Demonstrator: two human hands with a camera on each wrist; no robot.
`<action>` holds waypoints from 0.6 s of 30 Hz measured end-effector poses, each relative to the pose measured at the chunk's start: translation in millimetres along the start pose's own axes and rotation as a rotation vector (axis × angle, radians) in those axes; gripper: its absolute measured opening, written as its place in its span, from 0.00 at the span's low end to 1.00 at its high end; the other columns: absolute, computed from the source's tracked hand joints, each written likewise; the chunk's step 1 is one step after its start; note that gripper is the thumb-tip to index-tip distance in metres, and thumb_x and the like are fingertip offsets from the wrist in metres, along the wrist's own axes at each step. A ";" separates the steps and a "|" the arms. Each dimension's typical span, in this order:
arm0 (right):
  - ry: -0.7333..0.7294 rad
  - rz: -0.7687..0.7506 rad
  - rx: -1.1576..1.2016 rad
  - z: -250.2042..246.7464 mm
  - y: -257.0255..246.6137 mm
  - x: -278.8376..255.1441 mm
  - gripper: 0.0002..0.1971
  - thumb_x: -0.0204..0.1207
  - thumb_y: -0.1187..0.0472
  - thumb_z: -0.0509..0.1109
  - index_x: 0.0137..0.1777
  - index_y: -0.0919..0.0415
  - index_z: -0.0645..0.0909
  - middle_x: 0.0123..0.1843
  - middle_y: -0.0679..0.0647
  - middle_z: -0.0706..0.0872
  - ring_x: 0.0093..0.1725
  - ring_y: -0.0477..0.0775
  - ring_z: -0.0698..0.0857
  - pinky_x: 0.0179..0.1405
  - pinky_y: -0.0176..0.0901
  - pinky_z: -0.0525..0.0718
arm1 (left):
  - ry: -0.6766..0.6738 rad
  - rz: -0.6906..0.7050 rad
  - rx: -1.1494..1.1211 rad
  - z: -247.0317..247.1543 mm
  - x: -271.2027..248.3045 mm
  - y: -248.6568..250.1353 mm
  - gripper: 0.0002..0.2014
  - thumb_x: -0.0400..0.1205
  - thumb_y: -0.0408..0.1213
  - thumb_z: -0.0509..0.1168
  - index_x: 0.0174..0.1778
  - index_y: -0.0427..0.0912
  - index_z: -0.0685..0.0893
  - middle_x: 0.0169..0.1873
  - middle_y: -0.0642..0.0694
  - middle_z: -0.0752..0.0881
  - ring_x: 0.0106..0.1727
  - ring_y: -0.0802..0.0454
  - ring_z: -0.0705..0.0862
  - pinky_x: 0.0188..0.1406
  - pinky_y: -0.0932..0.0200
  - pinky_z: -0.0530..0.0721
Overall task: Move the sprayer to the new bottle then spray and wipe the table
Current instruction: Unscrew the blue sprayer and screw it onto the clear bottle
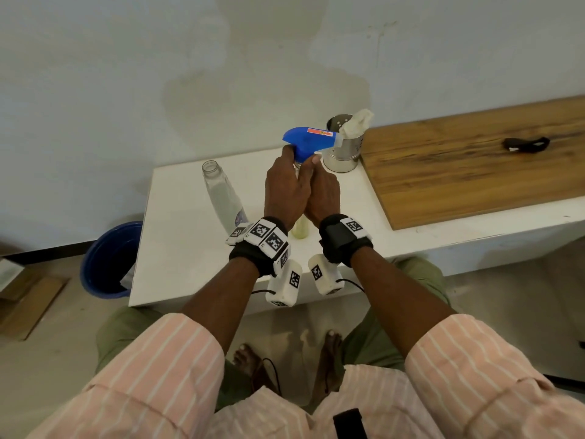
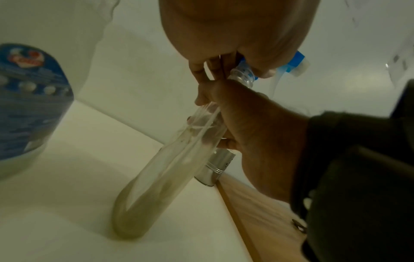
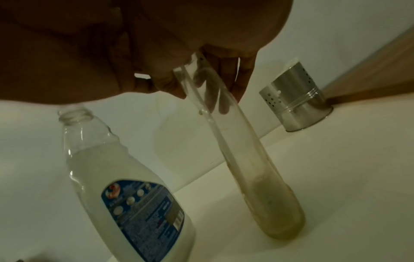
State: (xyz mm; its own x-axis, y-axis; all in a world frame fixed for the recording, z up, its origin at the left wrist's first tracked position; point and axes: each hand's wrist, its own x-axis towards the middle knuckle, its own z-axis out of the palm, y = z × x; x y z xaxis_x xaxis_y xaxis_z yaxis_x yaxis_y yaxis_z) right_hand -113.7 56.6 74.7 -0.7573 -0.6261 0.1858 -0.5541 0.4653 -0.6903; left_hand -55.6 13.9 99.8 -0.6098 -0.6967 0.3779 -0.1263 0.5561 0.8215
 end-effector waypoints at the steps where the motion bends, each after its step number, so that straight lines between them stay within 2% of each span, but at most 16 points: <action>1: -0.006 -0.003 -0.034 0.8 0.3 -0.1 0.17 0.82 0.53 0.65 0.62 0.65 0.75 0.45 0.60 0.88 0.37 0.50 0.77 0.39 0.40 0.72 | 0.028 -0.006 -0.004 1.4 -0.6 0.3 0.16 0.85 0.46 0.61 0.60 0.38 0.78 0.41 0.46 0.84 0.42 0.49 0.83 0.48 0.57 0.83; 3: -0.002 -0.009 -0.069 2.0 -0.1 -2.5 0.17 0.82 0.54 0.65 0.64 0.65 0.74 0.45 0.60 0.88 0.37 0.51 0.77 0.40 0.41 0.73 | 0.082 -0.016 0.001 3.3 -2.4 0.4 0.16 0.84 0.46 0.62 0.60 0.37 0.78 0.40 0.48 0.83 0.39 0.52 0.81 0.45 0.62 0.79; 5: 0.022 -0.014 -0.035 2.8 -2.1 -7.1 0.17 0.82 0.55 0.65 0.64 0.66 0.74 0.45 0.60 0.89 0.37 0.52 0.78 0.39 0.42 0.74 | 0.113 -0.010 0.014 3.1 -4.4 -0.7 0.16 0.84 0.45 0.62 0.60 0.36 0.79 0.40 0.46 0.85 0.38 0.52 0.80 0.42 0.66 0.76; 8: 0.026 -0.045 0.005 5.7 -7.7 -10.7 0.17 0.81 0.55 0.66 0.65 0.65 0.74 0.46 0.59 0.89 0.41 0.57 0.85 0.40 0.41 0.73 | 0.155 -0.018 0.006 -2.3 -5.9 -2.5 0.15 0.84 0.44 0.63 0.58 0.36 0.80 0.40 0.46 0.86 0.39 0.52 0.82 0.39 0.74 0.76; 10: 0.013 -0.055 -0.004 8.5 -9.4 -9.6 0.17 0.81 0.55 0.67 0.65 0.64 0.74 0.47 0.58 0.90 0.43 0.57 0.86 0.41 0.40 0.73 | 0.172 -0.036 -0.007 -6.7 -6.9 -4.2 0.16 0.83 0.46 0.63 0.58 0.36 0.80 0.41 0.48 0.86 0.41 0.52 0.84 0.42 0.71 0.80; 14: -0.026 -0.076 -0.032 6.5 -7.8 -4.3 0.15 0.81 0.57 0.67 0.61 0.65 0.77 0.47 0.60 0.90 0.42 0.55 0.85 0.41 0.39 0.72 | 0.073 -0.048 0.008 -12.7 -2.6 -2.2 0.14 0.83 0.48 0.63 0.55 0.40 0.76 0.38 0.51 0.82 0.36 0.60 0.80 0.38 0.73 0.76; 16: -0.045 -0.094 0.012 3.9 -6.7 -2.4 0.14 0.80 0.59 0.67 0.61 0.66 0.78 0.47 0.63 0.90 0.44 0.60 0.86 0.42 0.41 0.74 | -0.017 -0.075 -0.005 -13.4 3.8 2.0 0.11 0.84 0.47 0.62 0.49 0.42 0.74 0.34 0.51 0.78 0.34 0.60 0.77 0.37 0.72 0.73; 18: -0.030 -0.086 0.035 2.0 -5.6 -2.5 0.15 0.79 0.60 0.68 0.62 0.67 0.77 0.46 0.62 0.90 0.40 0.58 0.84 0.42 0.42 0.76 | -0.053 -0.091 -0.008 -10.9 8.0 5.7 0.10 0.84 0.45 0.62 0.48 0.42 0.72 0.33 0.50 0.77 0.32 0.60 0.76 0.35 0.74 0.73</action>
State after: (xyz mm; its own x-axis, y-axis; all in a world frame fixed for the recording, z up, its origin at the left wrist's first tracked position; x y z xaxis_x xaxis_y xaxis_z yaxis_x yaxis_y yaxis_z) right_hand -108.1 54.3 76.6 -0.6964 -0.6817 0.2243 -0.6037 0.3875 -0.6967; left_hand -52.7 6.6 112.2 -0.6369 -0.7188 0.2786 -0.1770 0.4880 0.8547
